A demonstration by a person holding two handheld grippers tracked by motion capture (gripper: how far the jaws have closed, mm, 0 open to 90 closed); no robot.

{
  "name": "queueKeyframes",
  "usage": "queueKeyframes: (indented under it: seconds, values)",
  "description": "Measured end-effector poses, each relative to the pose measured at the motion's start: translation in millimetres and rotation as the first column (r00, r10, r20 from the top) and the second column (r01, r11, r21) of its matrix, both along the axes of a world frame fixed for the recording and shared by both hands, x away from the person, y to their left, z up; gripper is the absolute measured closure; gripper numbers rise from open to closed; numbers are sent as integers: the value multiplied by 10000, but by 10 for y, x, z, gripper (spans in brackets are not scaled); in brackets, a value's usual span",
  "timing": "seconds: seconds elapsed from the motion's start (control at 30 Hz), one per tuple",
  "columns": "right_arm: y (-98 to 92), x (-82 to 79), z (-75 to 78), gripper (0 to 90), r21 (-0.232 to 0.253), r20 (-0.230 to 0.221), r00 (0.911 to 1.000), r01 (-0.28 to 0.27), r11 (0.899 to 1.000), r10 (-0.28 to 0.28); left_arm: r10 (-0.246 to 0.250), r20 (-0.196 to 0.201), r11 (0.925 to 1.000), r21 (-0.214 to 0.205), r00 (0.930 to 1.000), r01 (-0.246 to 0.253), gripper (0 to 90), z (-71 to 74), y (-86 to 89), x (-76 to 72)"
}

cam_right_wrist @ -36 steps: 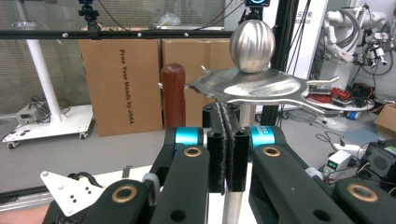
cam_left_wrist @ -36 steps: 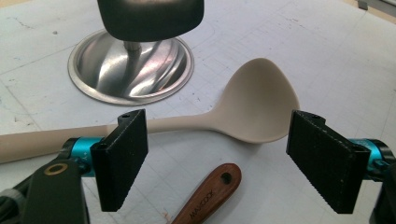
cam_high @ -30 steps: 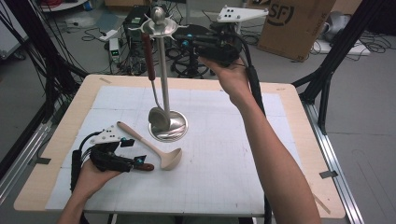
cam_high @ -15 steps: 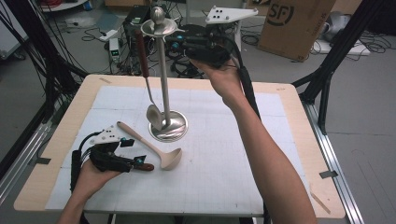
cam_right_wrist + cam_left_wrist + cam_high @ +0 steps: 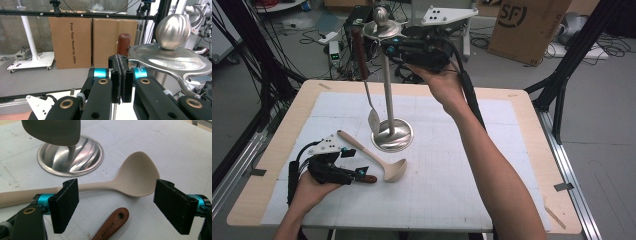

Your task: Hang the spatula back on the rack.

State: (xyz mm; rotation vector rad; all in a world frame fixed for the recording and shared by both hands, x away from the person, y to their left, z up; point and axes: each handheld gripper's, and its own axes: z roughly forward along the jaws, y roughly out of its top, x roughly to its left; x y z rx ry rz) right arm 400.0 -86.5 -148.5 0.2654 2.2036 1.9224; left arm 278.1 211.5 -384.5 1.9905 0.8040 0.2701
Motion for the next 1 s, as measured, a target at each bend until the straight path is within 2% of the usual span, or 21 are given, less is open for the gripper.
queueKeyframes:
  seconds: [0.23,0.53,0.77,1.0]
  values:
    - [30,7,0,894,-8,1,10000,-25,10000,25,-2,5,10000,-6,10000,2,210,1,1,-2]
    - [-63,1,-27,894,-177,12,10000,-37,9998,38,11,17,10000,-24,10000,-11,210,3,5,-4]
    - [-228,27,-98,893,-168,-101,9999,99,9998,-100,8,19,10000,-7,10000,-8,209,3,0,-4]
    - [-430,98,-103,893,-2,-290,9986,433,9991,-433,3,44,10000,-10,10000,-3,210,4,2,-5]
